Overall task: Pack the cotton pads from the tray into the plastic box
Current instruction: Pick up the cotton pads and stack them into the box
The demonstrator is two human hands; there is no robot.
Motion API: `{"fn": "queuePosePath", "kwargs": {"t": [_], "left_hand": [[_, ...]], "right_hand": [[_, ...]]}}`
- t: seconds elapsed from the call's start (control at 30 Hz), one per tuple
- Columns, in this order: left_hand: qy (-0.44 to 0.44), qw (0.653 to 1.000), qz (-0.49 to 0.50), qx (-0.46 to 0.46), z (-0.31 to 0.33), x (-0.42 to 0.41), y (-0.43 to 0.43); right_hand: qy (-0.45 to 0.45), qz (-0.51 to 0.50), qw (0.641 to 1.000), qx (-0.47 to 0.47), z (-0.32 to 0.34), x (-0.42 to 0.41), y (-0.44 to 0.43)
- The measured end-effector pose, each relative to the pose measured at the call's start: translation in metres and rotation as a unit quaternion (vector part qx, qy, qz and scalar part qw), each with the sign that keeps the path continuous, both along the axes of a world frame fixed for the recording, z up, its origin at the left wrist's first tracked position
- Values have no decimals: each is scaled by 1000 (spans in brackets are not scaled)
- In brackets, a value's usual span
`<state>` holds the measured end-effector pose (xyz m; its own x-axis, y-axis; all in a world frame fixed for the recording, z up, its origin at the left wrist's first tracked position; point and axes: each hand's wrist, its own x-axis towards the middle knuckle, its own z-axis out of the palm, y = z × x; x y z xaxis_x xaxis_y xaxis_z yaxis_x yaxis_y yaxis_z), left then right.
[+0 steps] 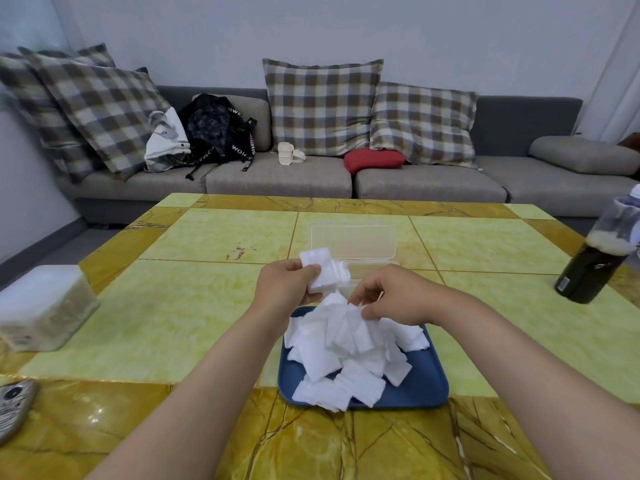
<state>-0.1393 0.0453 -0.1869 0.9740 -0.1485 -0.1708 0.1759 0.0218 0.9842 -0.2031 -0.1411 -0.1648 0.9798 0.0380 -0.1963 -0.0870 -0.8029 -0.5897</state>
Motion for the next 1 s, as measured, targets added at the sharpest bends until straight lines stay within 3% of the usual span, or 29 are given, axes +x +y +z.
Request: {"fn": "queuePosePath", "kwargs": {"t": [0.13,0.27,0.37,0.63,0.83,1.0], "left_hand": [[49,994,-56,-80,7,-3,-4],[110,984,-139,-6,1,-10,-7],[97,984,-147,42,-6,-8,-5],[31,992,-116,30,-6,-5,-9],[49,981,-184,-48,5,-17,-16],[50,979,-193,-53,6,-19,-18]], "right_hand": [[-4,-51,998,25,-2,3,1],[-26,-103,993,51,-2,4,-5],[-33,-118,990,76,3,1,-13],[-71,-122,938,317,23,-2,-16],[-140,-124,952,241,19,2,0],[-178,-132,959,176,16,4,1]]}}
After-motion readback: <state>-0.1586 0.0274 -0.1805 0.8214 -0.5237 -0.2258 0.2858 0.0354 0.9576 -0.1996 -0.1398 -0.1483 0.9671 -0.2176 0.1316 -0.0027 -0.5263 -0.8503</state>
